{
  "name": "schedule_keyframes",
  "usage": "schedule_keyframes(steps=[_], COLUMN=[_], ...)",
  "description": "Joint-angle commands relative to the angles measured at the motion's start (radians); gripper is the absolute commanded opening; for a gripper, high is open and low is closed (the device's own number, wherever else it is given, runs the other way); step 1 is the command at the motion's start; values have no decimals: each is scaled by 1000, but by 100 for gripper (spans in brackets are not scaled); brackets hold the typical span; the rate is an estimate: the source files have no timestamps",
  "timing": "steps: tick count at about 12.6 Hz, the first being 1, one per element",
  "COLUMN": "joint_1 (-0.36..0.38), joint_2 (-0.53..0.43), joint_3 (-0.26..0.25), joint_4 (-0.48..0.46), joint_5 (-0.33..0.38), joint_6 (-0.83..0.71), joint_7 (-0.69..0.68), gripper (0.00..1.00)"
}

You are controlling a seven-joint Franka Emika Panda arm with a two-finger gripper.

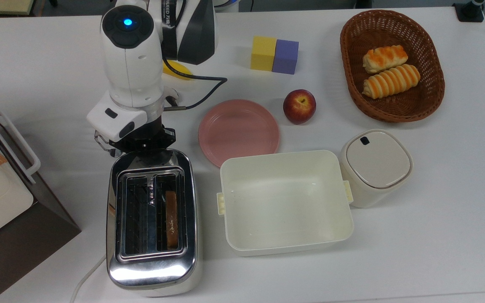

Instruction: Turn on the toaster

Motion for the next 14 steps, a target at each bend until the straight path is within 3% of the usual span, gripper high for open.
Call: schedule_keyframes(steps=[1, 9, 11, 14], joint_1=[-2, -2, -2, 1], joint_2=[19, 7, -41, -140], joint_3=[-1, -1, -1, -1], joint_4=[-22, -21, -21, -10], joint_5=[-20, -18, -14, -11], joint_6=[49, 41, 27, -124], joint_7=[-14, -11, -6, -6], gripper=[0, 0, 0, 0])
